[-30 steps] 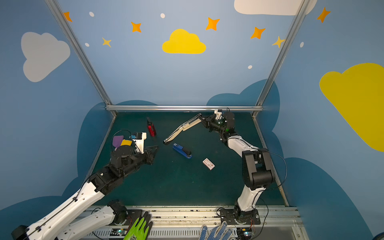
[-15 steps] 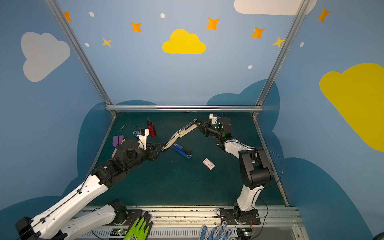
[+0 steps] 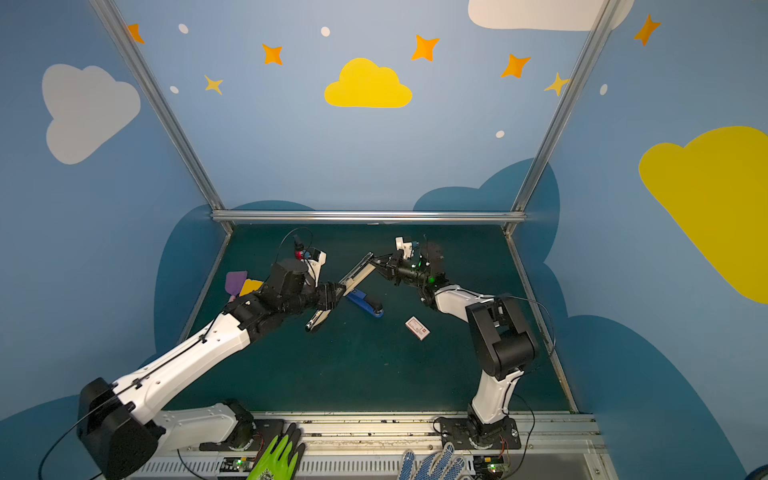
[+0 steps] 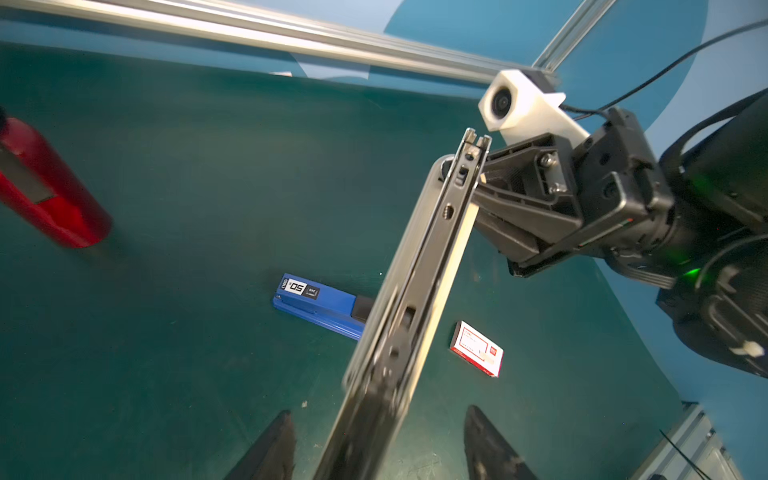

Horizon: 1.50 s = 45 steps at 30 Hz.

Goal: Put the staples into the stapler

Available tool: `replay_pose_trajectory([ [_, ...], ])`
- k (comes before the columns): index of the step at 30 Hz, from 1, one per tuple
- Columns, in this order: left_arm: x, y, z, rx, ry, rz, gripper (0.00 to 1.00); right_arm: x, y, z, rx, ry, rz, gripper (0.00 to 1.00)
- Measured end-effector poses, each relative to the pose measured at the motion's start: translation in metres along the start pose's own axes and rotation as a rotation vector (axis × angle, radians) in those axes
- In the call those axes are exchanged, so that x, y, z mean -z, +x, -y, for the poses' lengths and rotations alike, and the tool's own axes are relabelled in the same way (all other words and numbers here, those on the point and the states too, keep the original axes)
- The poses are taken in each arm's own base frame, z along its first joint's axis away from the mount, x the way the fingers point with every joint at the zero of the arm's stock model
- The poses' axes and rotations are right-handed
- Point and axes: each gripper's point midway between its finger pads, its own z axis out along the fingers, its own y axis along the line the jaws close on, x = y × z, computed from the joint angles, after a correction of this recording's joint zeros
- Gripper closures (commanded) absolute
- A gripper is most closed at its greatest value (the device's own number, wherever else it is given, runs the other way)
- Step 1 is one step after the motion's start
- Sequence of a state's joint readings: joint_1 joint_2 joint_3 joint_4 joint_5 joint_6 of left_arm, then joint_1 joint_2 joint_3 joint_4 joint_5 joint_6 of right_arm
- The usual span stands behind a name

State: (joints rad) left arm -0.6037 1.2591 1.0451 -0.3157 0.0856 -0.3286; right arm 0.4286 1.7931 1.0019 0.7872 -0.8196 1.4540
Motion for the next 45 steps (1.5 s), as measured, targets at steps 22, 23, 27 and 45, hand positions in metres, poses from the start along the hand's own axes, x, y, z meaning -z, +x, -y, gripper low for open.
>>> replay_pose_trajectory([
  [22, -0.034, 0.020, 0.019, -0.039, 0.120, -0.173, 0.93, -0.011, 0.013, 0.019, -0.025, 0.008, -0.059, 1.00],
  [23, -0.035, 0.021, 0.018, -0.041, 0.120, -0.178, 0.96, -0.011, 0.013, 0.020, -0.026, 0.009, -0.059, 1.00],
  [27, -0.036, 0.022, 0.017, -0.047, 0.114, -0.188, 0.96, -0.012, 0.013, 0.023, -0.027, 0.014, -0.060, 0.97],
  [45, -0.040, 0.076, -0.062, 0.019, -0.201, -0.297, 0.96, -0.001, 0.013, 0.059, -0.043, 0.152, -0.083, 0.70],
])
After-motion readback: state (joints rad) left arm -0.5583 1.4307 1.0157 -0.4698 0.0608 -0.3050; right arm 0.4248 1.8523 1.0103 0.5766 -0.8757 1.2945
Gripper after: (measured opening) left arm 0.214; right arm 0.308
